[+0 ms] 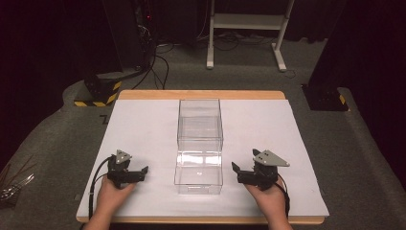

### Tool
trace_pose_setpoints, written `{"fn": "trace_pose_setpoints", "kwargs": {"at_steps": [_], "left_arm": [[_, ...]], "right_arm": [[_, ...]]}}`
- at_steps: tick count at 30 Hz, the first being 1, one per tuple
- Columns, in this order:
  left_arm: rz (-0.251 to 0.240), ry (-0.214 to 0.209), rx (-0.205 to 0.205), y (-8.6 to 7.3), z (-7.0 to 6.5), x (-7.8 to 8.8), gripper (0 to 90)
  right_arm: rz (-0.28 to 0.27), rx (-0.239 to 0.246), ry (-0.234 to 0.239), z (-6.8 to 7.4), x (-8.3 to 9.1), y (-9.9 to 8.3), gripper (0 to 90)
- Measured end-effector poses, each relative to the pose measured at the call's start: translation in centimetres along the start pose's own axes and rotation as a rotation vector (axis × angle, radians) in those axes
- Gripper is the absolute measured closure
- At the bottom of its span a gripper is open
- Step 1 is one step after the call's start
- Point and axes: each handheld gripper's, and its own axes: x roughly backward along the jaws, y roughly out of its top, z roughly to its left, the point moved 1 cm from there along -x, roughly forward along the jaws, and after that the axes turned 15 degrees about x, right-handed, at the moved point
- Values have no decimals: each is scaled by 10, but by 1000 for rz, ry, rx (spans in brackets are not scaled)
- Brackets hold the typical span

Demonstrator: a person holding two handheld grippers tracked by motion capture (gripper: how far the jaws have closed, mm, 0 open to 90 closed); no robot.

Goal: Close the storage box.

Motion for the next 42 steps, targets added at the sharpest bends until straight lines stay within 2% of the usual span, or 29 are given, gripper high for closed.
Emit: {"fn": "trace_pose_setpoints", "kwargs": {"at_steps": [10, 42], "left_arm": [[9, 16, 13, 1, 1, -1, 13], [10, 13, 20, 1, 1, -1, 12]], "right_arm": [[-42, 10, 23, 6, 5, 8, 91], [-107, 31, 78, 23, 14, 19, 92]]}}
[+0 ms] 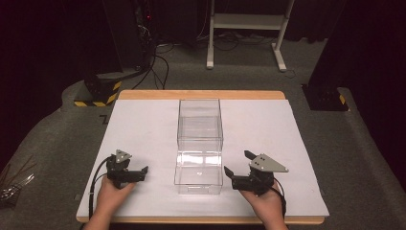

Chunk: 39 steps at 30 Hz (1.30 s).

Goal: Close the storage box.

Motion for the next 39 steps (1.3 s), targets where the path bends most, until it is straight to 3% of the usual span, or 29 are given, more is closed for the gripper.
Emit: {"fn": "trace_pose_setpoints", "kwargs": {"at_steps": [14, 23, 39], "left_arm": [[0, 2, -3, 0, 0, 0, 12], [1, 0, -1, 0, 0, 0, 12], [0, 0, 0, 0, 0, 0, 12]], "right_arm": [[-20, 9, 37, 11, 0, 3, 92], [-29, 15, 104, 22, 2, 2, 93], [25, 18, 197, 36, -13, -8, 93]]}}
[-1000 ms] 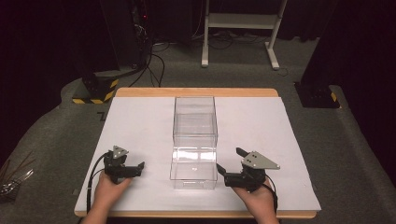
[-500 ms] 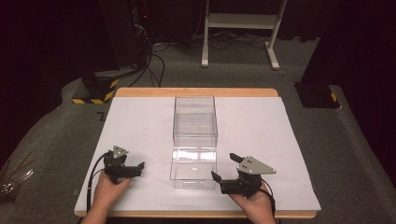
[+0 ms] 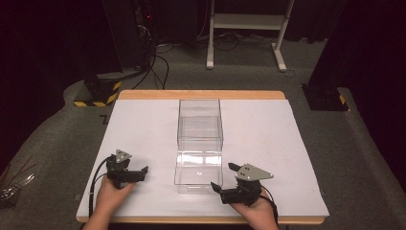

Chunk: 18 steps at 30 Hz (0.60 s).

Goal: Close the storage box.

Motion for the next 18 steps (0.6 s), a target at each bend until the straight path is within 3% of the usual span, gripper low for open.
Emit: {"fn": "trace_pose_setpoints", "kwargs": {"at_steps": [16, 18], "left_arm": [[0, 0, 0, 0, 0, 0, 12], [0, 0, 0, 0, 0, 0, 12]], "right_arm": [[-17, -18, 33, -2, -5, -8, 88], [-18, -23, 19, -4, -6, -8, 89]]}}
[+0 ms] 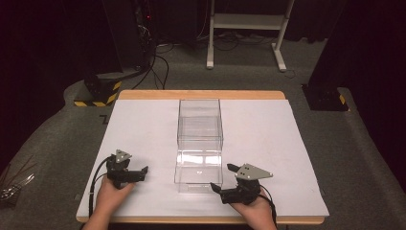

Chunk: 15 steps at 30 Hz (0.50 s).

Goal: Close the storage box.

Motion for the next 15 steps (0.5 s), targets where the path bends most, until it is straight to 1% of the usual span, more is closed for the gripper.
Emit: {"fn": "trace_pose_setpoints", "kwargs": {"at_steps": [7, 9, 11, 13, 15], "left_arm": [[0, 0, 0, 0, 0, 0, 12], [0, 0, 0, 0, 0, 0, 12], [0, 0, -1, 0, 0, 0, 12], [0, 0, 0, 0, 0, 0, 12], [0, 0, 0, 0, 0, 0, 12]], "right_arm": [[0, -12, -45, -6, -5, -3, 89], [6, -16, -54, -7, -7, -3, 91], [27, -9, -65, -10, -10, -5, 88], [33, -16, -66, -12, -14, -7, 88], [40, -14, -75, -13, -16, -8, 87]]}}
